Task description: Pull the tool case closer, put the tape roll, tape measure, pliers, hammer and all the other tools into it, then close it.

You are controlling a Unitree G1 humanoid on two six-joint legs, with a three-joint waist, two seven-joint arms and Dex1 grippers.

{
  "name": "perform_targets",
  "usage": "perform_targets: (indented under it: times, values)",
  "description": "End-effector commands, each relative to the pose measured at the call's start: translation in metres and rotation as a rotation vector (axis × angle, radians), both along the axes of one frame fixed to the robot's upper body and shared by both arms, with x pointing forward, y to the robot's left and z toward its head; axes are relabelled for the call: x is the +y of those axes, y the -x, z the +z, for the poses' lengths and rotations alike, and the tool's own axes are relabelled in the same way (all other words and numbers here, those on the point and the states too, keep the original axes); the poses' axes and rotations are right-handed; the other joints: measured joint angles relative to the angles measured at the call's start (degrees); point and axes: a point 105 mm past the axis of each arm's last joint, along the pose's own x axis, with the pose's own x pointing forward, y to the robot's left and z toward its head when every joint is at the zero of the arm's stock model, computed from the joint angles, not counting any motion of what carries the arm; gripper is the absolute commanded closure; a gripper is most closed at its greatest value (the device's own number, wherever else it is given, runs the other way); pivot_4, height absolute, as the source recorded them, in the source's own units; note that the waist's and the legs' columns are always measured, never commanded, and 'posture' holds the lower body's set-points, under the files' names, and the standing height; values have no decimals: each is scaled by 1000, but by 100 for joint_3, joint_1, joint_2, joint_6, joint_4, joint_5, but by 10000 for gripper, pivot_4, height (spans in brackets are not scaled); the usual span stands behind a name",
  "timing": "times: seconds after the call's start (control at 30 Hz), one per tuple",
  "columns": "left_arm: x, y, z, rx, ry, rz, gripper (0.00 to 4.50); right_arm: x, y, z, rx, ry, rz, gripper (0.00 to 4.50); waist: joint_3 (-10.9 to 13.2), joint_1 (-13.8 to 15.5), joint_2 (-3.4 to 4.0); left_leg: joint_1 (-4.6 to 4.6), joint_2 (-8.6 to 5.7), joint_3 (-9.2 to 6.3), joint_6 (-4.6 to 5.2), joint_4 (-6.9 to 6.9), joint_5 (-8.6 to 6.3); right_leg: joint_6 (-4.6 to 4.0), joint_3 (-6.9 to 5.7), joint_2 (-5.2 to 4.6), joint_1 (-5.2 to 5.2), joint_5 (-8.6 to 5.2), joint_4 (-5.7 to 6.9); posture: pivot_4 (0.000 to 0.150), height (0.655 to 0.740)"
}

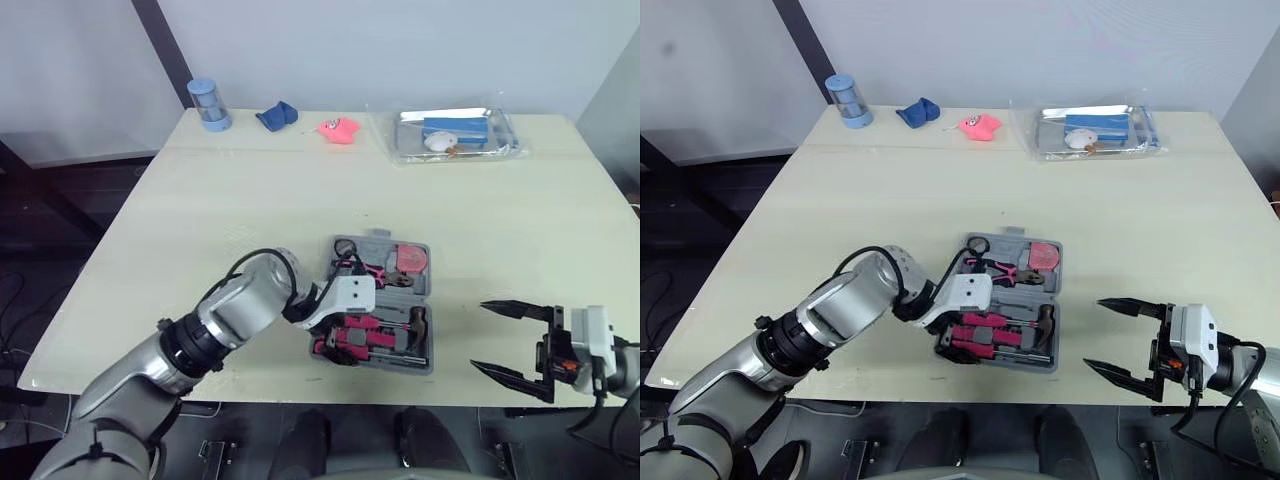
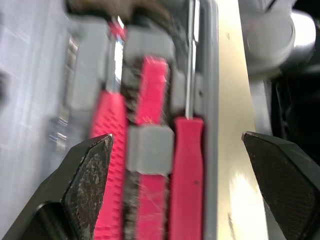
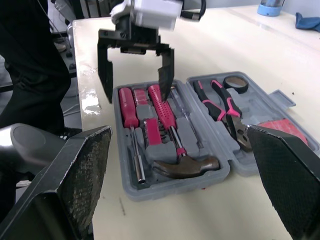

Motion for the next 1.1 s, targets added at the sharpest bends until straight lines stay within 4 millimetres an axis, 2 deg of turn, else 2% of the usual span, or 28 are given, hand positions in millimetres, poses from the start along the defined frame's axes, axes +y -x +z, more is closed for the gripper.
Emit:
perform_targets:
  times: [0.03, 0.1, 0.23, 0.27, 0.3, 0.43, 0.47, 0.5, 0.57, 0.87, 1.1]
  values:
    - [-7, 2, 30, -87, 263, -117, 1010, 1, 1, 5, -28, -5, 7, 0, 0, -8, 0, 1, 1, 2, 0, -1, 0, 0, 1, -1, 0, 0, 0, 1500, 7400]
    - [-5, -6, 31, -128, 337, -61, 1010, 1, 1, 5, -28, -4, 6, 0, 0, -3, 1, 1, 2, 1, -1, 0, 0, -1, 0, -1, 0, 0, -1, 1500, 7400]
    - [4, 0, 24, -79, 422, -39, 1010, 0, -1, 6, -31, -2, 4, 0, -1, -8, 1, 2, 2, 1, 0, 0, 0, -1, 1, -1, 0, 0, 1, 1500, 7400]
    - [8, 6, 20, -65, 413, -81, 6338, 0, -1, 6, -31, -1, 5, 0, -1, -6, 1, 2, 2, 2, 0, 0, 0, -1, 1, -1, 0, 0, 1, 1500, 7400]
    - [11, 11, 17, -50, 412, -108, 8937, 0, -1, 6, -31, -1, 6, 0, -1, -4, 1, 2, 2, 1, 0, 0, 0, -1, 1, -1, 0, 0, 1, 1500, 7400]
    - [12, 12, 12, -24, 459, -83, 26632, 1, -1, 6, -32, 0, 8, 0, -1, 5, 1, 2, 2, 2, 0, 0, 0, -1, 1, -1, 0, 0, 1, 1500, 7400]
    - [14, 14, 5, -21, 444, -89, 31251, 0, -1, 6, -33, 1, 8, 0, -1, 8, 1, 2, 2, 2, 0, 1, 0, -1, 1, -1, 1, 0, 2, 1500, 7400]
    - [18, 14, -6, -34, 404, -104, 37721, 0, -2, 7, -37, 2, 6, 0, -1, 6, 1, 2, 2, 2, 0, 1, 0, -1, 1, -1, 1, 1, 2, 1500, 7400]
    - [24, 14, -20, -38, 358, -124, 44232, -1, -3, 7, -43, 4, 2, 0, -1, 1, 2, 4, 2, 3, 0, 1, 0, -1, 1, 0, 1, 0, 2, 1500, 7400]
    - [17, 5, -38, -6, 384, -91, 44232, 0, -2, 8, -45, 3, -9, 0, -1, 5, 2, 3, 1, 2, 0, 2, 0, -1, 1, 0, 1, 1, 4, 1500, 7400]
    - [16, 9, -52, 16, 373, -95, 44232, 1, -1, 9, -46, 2, -4, 0, -1, -10, 2, 5, 1, 1, 1, 2, 0, -1, 1, 0, 1, 0, 7, 1500, 7400]
